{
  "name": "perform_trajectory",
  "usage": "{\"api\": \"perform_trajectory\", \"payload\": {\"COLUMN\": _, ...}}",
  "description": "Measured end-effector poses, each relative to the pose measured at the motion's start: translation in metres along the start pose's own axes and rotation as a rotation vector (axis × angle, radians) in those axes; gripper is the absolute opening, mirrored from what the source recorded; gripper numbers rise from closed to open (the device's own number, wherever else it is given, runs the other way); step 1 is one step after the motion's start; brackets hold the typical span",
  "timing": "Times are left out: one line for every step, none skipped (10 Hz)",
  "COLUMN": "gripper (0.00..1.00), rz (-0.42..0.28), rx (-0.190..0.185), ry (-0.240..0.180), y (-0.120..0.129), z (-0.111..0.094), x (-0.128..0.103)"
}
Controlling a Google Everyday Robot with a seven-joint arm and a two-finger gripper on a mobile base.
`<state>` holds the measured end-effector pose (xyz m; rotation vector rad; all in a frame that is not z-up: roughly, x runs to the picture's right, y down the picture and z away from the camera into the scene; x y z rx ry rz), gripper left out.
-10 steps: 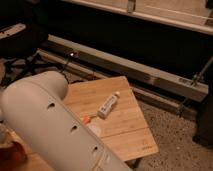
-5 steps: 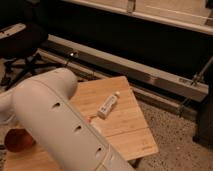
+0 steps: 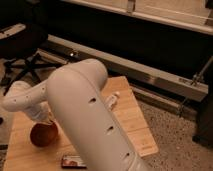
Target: Drag the ceramic bowl in a circle
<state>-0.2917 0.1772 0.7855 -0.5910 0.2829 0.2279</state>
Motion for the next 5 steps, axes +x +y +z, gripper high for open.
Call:
{"api": "perform_trajectory", "payload": {"gripper": 0.00, "rz": 0.036, "rx": -0.012, "ry": 0.016, "y": 0.004, "z": 0.006, "x": 0.022}}
{"api": "perform_trajectory", "payload": {"gripper": 0.00, "rz": 0.058, "rx": -0.026, "ry": 0.026, "y": 0.011, "z": 0.010, "x": 0.038}}
{"api": "perform_trajectory", "payload": {"gripper": 0.00, "rz": 0.068, "rx": -0.046, "ry": 0.031, "y": 0.023, "z": 0.015, "x": 0.050}}
{"api": "perform_trajectory", "payload": {"gripper": 0.00, "rz": 0.070, "rx": -0.067, "ry": 0.029, "y": 0.035, "z": 0.018, "x": 0.057}}
{"api": "perform_trajectory", "payload": {"gripper": 0.00, "rz": 0.065, "rx": -0.099, "ry": 0.007, "y": 0.051, "z": 0.019, "x": 0.054}}
